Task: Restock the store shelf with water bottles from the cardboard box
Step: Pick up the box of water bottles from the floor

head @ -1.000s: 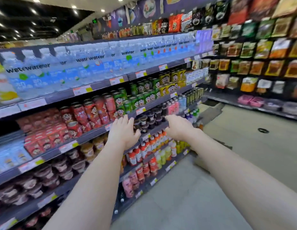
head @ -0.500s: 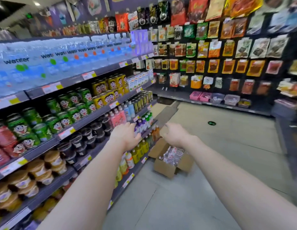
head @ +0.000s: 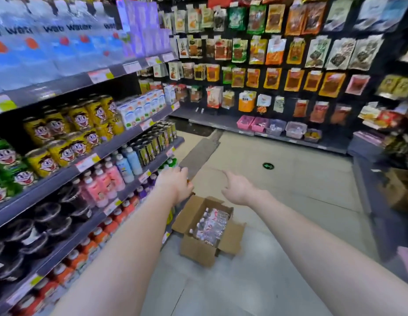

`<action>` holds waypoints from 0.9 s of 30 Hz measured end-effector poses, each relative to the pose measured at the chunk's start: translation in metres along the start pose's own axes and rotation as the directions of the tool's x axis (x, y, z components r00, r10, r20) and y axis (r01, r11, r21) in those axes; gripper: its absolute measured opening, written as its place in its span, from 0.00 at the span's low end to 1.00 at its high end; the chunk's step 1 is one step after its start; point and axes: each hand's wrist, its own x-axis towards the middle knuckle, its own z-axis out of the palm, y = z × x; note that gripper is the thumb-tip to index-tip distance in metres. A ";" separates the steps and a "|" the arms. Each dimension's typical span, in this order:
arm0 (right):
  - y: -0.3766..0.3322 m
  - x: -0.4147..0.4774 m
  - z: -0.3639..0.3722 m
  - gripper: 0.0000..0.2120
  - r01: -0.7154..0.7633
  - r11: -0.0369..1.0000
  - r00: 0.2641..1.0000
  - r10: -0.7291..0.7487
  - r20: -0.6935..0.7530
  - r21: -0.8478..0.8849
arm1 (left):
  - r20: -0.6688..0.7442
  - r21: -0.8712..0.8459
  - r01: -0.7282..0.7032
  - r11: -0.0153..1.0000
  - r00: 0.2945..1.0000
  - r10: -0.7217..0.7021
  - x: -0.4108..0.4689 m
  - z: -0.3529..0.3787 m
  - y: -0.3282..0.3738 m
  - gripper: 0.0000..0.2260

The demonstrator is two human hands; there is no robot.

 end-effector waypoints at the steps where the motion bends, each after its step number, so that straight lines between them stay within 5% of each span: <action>1: 0.008 0.022 -0.003 0.34 -0.007 1.000 1.000 0.007 0.012 -0.001 | 0.010 0.001 -0.009 1.000 1.000 0.009 0.026 0.001 0.002 0.26; 8: 0.093 0.169 -0.020 0.31 -0.040 0.998 0.995 0.044 0.090 -0.040 | 0.086 -0.073 0.015 0.997 0.996 -0.009 0.174 0.029 0.038 0.27; 14: 0.165 0.312 -0.039 0.33 0.068 0.986 0.984 -0.041 0.174 -0.150 | 0.154 -0.144 0.205 0.968 0.971 -0.182 0.279 0.065 0.077 0.27; 27: 0.181 0.490 0.016 0.34 0.302 0.941 0.848 -0.190 0.495 -0.155 | 0.390 -0.192 0.482 0.855 0.837 -0.384 0.390 0.138 0.080 0.27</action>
